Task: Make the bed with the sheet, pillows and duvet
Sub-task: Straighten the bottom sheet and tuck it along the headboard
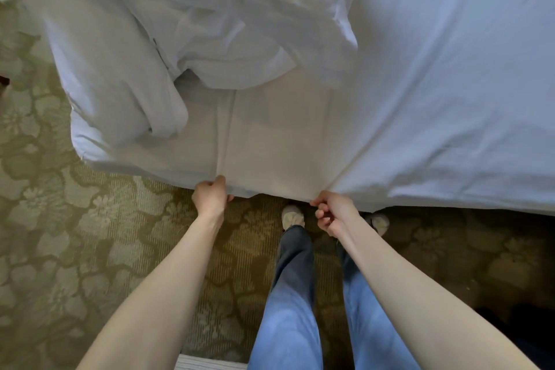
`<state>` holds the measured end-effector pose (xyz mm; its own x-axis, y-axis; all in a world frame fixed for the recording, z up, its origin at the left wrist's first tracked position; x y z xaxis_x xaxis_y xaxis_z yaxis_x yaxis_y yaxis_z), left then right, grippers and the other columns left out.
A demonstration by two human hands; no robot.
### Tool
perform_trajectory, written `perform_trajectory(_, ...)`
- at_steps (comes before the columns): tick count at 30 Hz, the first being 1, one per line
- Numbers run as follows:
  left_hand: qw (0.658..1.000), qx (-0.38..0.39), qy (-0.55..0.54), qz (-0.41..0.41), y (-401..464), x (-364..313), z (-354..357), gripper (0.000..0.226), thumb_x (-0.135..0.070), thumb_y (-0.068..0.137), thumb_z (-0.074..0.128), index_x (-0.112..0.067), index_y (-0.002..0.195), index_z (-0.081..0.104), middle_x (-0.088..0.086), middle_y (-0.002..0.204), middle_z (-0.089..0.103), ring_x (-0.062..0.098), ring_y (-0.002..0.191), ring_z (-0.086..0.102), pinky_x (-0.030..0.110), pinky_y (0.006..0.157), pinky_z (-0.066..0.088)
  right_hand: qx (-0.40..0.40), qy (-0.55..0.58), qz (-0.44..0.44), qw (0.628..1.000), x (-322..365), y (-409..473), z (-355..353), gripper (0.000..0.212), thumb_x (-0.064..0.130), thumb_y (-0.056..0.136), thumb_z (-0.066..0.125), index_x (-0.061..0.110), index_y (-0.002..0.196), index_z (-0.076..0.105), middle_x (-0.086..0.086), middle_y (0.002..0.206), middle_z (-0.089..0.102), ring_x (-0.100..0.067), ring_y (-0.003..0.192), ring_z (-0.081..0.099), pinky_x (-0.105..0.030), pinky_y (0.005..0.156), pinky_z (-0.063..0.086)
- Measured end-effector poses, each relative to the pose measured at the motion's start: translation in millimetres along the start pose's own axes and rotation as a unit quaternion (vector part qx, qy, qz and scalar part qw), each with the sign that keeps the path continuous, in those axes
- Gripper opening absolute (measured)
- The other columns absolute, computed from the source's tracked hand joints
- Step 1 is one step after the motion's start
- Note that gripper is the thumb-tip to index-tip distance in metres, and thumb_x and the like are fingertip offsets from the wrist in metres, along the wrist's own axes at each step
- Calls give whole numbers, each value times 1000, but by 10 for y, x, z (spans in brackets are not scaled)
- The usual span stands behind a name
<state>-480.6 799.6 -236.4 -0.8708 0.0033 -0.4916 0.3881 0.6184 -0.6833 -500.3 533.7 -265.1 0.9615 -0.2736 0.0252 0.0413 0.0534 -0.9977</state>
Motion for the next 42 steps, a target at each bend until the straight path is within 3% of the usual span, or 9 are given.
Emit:
perform_trajectory(8,998,25,41,-40,268,-40,283,31,-10,96,40,6,119,55,23,120,60,15,55,57,12,31,34,-49,9,-46,998,109,258,-6,16,5,93,45,8,80,54,-3,57,46,-14,47,46,-16,32,32)
perform_trajectory(11,996,27,15,-78,254,-14,280,35,-6,98,38,2,129,49,18,114,61,16,60,59,13,32,36,-41,-9,-49,998,184,250,-41,12,11,94,52,9,85,58,-3,61,52,-15,51,53,-19,39,40)
perform_trajectory(14,992,40,-5,-116,127,-1,255,31,-13,99,37,-1,123,52,8,84,62,15,61,60,19,38,40,-43,-79,-67,994,259,172,-143,19,21,97,50,9,89,62,-4,70,59,-16,60,58,-24,51,44)
perform_trajectory(18,983,104,-27,-148,-266,-70,356,20,-16,100,39,-7,112,52,6,84,60,15,67,58,21,53,45,-115,-47,-109,986,348,-48,-452,20,24,94,55,9,105,61,-4,82,64,-15,67,62,-24,51,46)
perform_trajectory(22,982,168,7,-80,-676,-241,623,18,-15,100,41,-7,108,55,4,81,60,13,68,57,21,60,46,-226,86,-157,958,500,-289,-1001,29,17,93,57,9,121,50,-9,108,56,-20,86,57,-39,83,54)
perform_trajectory(29,968,235,83,34,-1193,-465,1298,21,-17,100,39,-9,104,58,6,85,60,13,74,57,21,65,47,-281,222,-156,921,755,-354,-2137,48,14,91,59,9,135,40,-11,126,50,-28,112,54,-40,83,50)
perform_trajectory(32,960,249,111,60,-1379,-488,1631,20,-17,100,39,-8,101,57,5,83,60,12,71,56,21,63,45,-262,209,-149,931,879,-332,-2535,42,7,93,55,6,133,42,-13,117,56,-25,103,61,-38,83,52)
perform_trajectory(37,956,240,140,99,-1698,-519,2165,21,-19,101,39,-10,102,58,5,88,61,15,78,58,23,64,45,-282,81,-154,944,969,-275,-3025,24,14,96,54,-5,109,61,-13,86,67,-13,56,61,-14,36,40)
perform_trajectory(42,949,221,184,127,-2106,-471,2640,19,-17,100,40,-11,96,57,8,92,60,18,83,57,32,79,49,-297,67,-194,933,1170,-289,-3424,21,16,93,54,-1,98,65,-7,74,64,-11,51,56,-16,43,43)
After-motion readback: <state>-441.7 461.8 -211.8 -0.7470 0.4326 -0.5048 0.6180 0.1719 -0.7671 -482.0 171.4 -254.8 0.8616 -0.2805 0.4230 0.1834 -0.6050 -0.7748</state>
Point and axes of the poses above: each hand's wrist, its own y-axis towards the middle knuckle, its own z-axis out of the palm, x = y × z, the point moved 6 cm from there along y, towards the middle knuckle
